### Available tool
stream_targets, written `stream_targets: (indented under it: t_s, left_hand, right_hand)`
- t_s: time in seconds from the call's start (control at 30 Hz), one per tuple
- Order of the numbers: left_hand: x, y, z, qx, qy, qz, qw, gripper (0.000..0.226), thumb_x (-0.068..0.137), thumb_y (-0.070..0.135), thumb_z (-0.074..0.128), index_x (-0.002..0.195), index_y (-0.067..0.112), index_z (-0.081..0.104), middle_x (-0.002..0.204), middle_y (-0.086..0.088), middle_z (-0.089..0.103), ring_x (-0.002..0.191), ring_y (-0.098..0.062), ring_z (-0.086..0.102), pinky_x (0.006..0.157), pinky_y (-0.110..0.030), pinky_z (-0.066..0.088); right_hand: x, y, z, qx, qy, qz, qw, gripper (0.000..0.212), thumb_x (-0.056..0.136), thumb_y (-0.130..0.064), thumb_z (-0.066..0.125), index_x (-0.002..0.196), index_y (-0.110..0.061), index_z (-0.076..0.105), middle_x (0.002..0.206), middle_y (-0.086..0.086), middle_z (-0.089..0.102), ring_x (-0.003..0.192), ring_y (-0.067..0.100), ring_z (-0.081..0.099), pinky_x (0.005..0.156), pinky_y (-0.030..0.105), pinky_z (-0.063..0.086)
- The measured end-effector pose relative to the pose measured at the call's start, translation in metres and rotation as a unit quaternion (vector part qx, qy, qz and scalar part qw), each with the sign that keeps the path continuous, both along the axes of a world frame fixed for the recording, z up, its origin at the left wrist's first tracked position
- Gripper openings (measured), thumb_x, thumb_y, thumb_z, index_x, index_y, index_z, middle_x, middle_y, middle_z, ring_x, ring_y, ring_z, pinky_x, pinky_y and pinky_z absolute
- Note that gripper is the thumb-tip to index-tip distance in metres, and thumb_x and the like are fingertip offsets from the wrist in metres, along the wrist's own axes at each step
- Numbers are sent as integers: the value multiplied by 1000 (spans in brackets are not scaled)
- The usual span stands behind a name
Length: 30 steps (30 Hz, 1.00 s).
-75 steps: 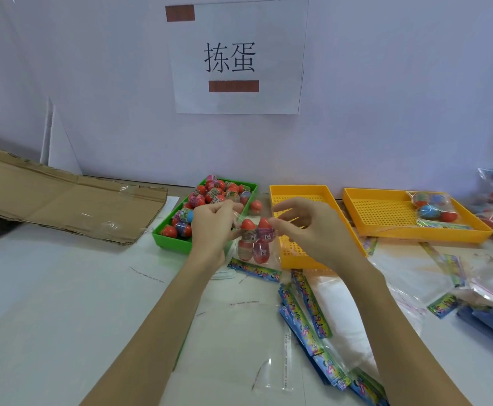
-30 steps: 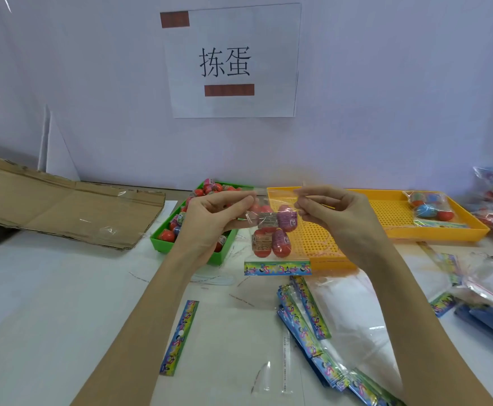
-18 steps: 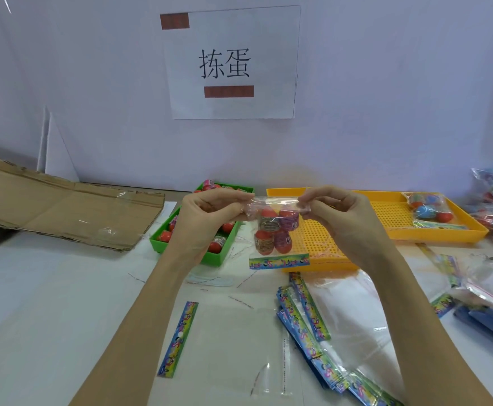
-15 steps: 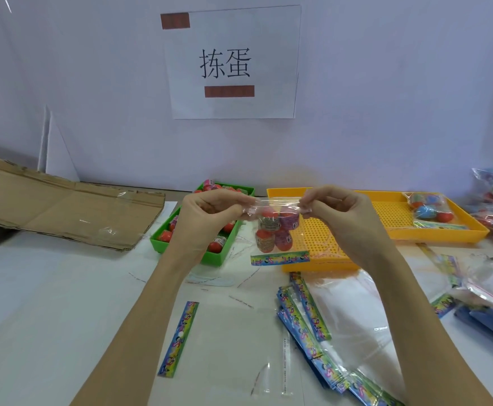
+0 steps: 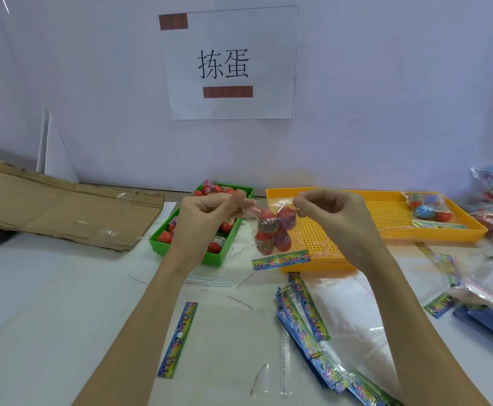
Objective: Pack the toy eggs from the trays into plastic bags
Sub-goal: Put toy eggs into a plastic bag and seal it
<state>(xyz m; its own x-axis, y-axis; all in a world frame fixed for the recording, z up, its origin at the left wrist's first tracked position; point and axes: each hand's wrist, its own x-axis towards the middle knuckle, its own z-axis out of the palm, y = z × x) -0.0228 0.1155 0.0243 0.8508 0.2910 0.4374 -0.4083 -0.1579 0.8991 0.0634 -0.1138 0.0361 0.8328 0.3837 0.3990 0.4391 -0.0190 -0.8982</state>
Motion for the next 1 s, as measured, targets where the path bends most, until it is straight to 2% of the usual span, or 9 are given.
stream_targets:
  t_s: [0.1,0.27,0.43,0.53,0.63,0.7,0.8,0.9,1.0]
  left_hand:
    - [3,4,-2,22,4,10,1000,14,87,22,84,99,17,84,96,-5,81,97,-24,77,89,-35,62]
    - [4,0,-3,11,-25,4,1000,16,80,11,88,94,18,84,92,-4,81,87,-18,78,80,-20,59]
    - [4,6,-1,21,9,-30,999,21,83,14,87,99,15,74,98,-2,77,94,-19,73,86,-26,58]
    - [2,2,1,49,48,-68,995,37,85,34,83,115,19,67,115,3,73,109,-14,70,88,-25,57]
    - [5,-10,-1,92,79,-65,990,22,89,33,82,107,21,76,103,-1,78,100,-20,74,86,-28,60]
    - [7,-14,-2,64,75,-21,995,10,91,25,80,96,17,80,93,-2,78,87,-18,74,77,-25,59]
    - [10,-11,-4,-18,60,37,997,11,92,21,77,98,12,77,89,-1,76,77,-8,68,64,-17,53]
    - [13,-10,-8,-71,80,50,993,14,96,17,73,108,10,75,97,-6,76,83,-11,70,67,-18,54]
    - [14,-12,-10,-86,98,25,991,11,96,19,73,103,12,78,94,-5,76,80,-12,70,64,-19,55]
  right_hand:
    - [0,1,0,0,11,5,1000,15,89,-15,79,103,-12,75,94,-2,78,92,12,74,83,20,57]
    - [-3,6,1,43,26,-2,999,16,93,-8,74,108,-7,68,89,0,75,83,11,73,76,19,56]
    - [-5,17,-2,26,9,-12,1000,16,96,-8,70,111,-7,66,89,4,75,78,10,72,74,21,56]
    - [-8,21,-3,6,8,45,999,20,95,-8,72,113,-8,65,89,5,76,80,15,73,73,23,56]
    - [-10,27,-4,12,-1,60,998,26,93,-13,76,116,-11,66,93,5,77,86,20,75,77,26,58]
    - [-8,25,-5,18,3,30,999,28,95,-24,74,121,-18,67,100,1,78,94,16,75,85,30,59]
    - [0,12,-5,-44,28,4,999,30,93,-45,70,119,-29,71,104,-9,78,96,6,73,84,25,54]
    - [0,12,-10,-59,48,-4,997,13,94,-38,73,96,-27,80,90,-8,79,88,7,74,79,27,55]
    - [-2,18,-13,-59,55,-15,997,16,95,-36,72,88,-25,81,84,-8,78,84,8,74,75,24,58]
